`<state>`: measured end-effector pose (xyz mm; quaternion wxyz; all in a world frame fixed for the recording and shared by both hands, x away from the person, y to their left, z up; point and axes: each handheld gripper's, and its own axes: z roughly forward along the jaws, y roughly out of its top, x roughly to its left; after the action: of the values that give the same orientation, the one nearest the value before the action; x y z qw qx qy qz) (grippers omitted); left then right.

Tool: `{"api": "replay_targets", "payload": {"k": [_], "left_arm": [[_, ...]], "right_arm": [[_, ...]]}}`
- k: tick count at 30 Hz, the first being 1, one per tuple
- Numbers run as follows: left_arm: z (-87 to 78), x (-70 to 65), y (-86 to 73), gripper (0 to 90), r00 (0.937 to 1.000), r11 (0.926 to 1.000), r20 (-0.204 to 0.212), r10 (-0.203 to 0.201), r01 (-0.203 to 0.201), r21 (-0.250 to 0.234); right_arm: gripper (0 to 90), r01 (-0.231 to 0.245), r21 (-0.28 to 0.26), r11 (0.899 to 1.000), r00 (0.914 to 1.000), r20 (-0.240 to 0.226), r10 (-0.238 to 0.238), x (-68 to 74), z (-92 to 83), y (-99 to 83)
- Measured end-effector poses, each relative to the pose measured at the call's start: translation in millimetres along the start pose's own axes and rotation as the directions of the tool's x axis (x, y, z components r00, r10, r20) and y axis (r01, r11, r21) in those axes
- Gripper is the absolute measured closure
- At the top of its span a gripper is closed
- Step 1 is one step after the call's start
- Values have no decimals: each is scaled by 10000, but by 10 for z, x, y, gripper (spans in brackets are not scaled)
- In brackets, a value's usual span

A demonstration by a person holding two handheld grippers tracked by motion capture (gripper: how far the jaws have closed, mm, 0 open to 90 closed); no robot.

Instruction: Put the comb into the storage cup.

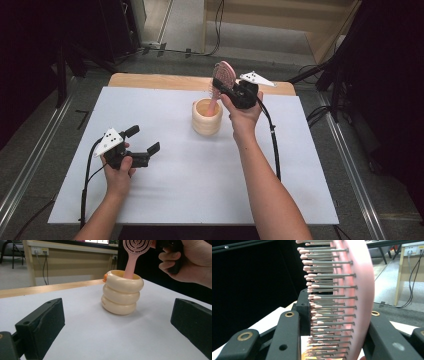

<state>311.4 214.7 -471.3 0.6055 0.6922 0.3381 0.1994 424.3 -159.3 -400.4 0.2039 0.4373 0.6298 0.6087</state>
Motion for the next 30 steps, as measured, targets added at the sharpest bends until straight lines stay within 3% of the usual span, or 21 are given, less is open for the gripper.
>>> {"api": "replay_targets", "payload": {"k": [15, 17, 27, 28, 29, 30], "left_arm": [[-232, 5, -100, 0, 9995, 9995, -226, 215, -210, 253], [-274, 6, -117, 0, 9994, 9992, -252, 249, -241, 327], [-405, -42, -177, 0, 9989, 9987, -389, 274, -257, 436], [-422, -44, -186, 0, 9988, 9985, -418, 269, -249, 481], [-422, -44, -186, 0, 9988, 9985, -418, 269, -249, 481], [-440, -41, -194, 0, 9987, 9985, -433, 257, -236, 486]], "right_arm": [[620, -208, 408, 9990, 9998, 33, 207, -35, 108, -259], [619, -585, 399, 9975, 9982, -105, 590, -63, 120, -301], [619, -1218, 272, 9922, 9925, -96, 1220, -130, 129, -377], [618, -1516, 209, 9882, 9884, -12, 1516, -165, 120, -387], [618, -1516, 209, 9882, 9884, -12, 1516, -165, 120, -387], [616, -1916, 137, 9814, 9815, -6, 1916, -215, 107, -404]]}}
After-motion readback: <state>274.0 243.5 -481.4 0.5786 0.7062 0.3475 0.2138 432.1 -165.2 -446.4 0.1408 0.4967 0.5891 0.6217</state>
